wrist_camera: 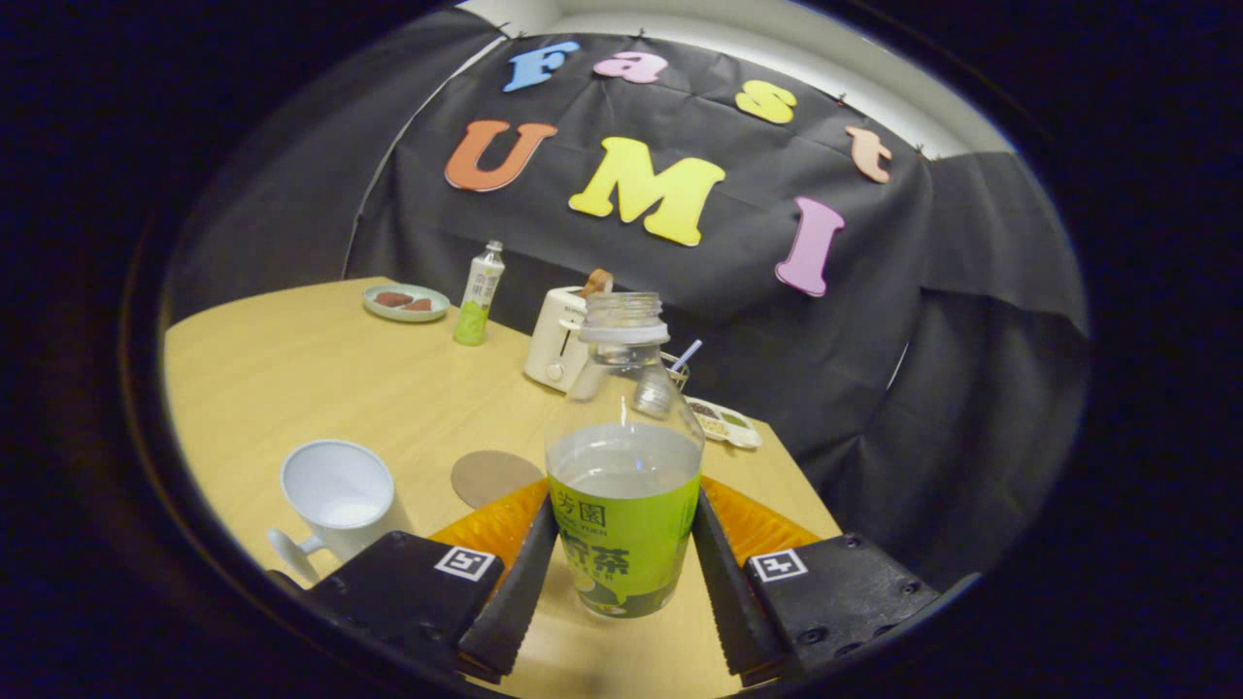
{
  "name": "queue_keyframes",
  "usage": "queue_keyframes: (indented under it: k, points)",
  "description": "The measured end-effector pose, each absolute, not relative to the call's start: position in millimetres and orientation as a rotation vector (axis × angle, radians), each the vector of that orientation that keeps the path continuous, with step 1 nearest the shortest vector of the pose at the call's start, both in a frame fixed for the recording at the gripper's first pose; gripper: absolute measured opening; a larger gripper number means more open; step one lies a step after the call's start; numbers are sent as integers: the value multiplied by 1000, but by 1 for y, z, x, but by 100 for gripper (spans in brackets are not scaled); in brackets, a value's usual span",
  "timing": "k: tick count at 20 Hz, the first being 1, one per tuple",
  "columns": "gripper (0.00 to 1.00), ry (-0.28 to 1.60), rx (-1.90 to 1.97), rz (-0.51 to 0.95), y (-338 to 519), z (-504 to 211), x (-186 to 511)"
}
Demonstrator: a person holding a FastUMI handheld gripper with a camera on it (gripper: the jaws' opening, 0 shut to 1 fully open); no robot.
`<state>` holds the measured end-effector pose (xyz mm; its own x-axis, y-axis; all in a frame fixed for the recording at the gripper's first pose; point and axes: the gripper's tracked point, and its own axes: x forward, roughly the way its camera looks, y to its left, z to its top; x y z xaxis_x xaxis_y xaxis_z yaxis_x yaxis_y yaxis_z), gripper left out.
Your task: Take the bottle from table, then pour the juice into the cup, finally place the bottle on the coaster
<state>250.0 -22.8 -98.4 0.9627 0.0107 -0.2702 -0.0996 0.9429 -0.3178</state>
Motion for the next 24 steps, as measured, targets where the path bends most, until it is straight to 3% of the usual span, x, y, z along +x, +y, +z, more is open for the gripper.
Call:
queue_keyframes:
  k: [5,16,24]
  points:
    - [81,237,-169,117,-13,-104,268]
    - [80,128,-93,182,20,-31,277]
    - [80,197,57,189,45,-39,316]
